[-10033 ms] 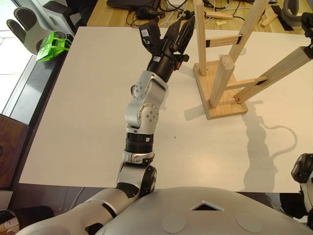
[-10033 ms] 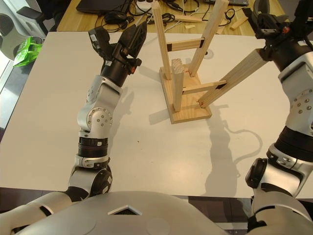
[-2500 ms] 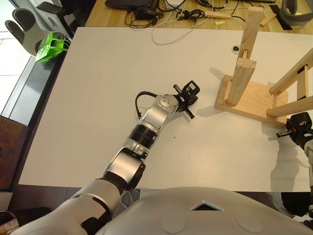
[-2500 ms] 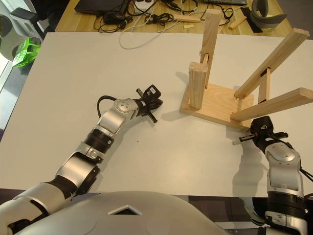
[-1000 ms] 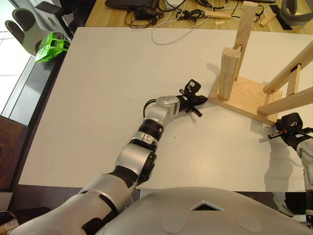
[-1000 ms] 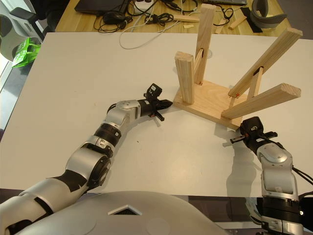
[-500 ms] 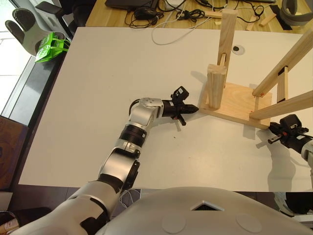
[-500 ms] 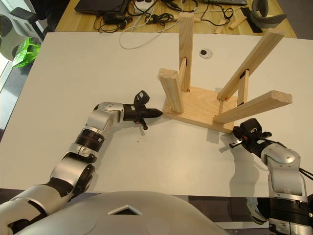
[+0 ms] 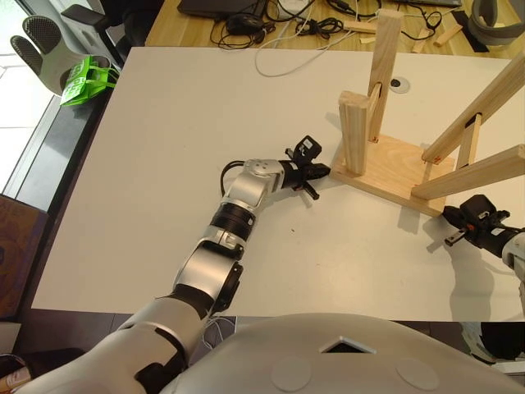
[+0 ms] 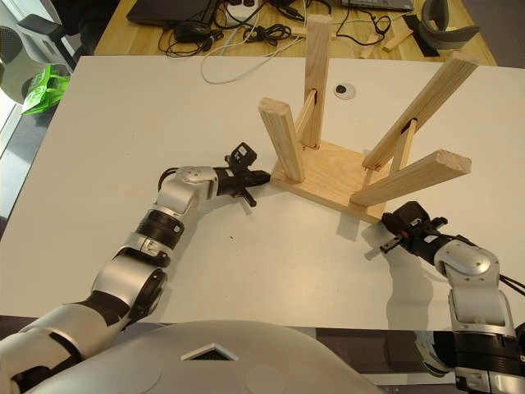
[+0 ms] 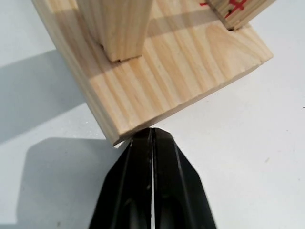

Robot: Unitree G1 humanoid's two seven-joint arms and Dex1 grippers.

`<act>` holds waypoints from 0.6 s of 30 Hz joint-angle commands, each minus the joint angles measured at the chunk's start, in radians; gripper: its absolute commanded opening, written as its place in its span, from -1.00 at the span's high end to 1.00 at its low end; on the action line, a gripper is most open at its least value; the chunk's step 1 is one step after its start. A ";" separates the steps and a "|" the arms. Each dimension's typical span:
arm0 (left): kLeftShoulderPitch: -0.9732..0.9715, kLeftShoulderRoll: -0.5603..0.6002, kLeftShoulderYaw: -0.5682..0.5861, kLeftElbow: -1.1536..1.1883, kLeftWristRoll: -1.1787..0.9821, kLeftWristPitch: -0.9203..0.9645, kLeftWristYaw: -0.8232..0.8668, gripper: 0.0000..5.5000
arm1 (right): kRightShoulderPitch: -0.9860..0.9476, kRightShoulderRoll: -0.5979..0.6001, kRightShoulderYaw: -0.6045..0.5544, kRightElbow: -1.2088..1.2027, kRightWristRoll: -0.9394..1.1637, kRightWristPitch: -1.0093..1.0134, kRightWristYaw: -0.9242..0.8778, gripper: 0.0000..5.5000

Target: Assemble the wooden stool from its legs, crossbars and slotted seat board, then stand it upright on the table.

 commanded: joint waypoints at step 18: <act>0.081 0.058 -0.052 -0.283 -0.111 0.232 -0.263 0.98 | -0.027 -0.016 0.017 -0.077 0.151 0.095 0.134 1.00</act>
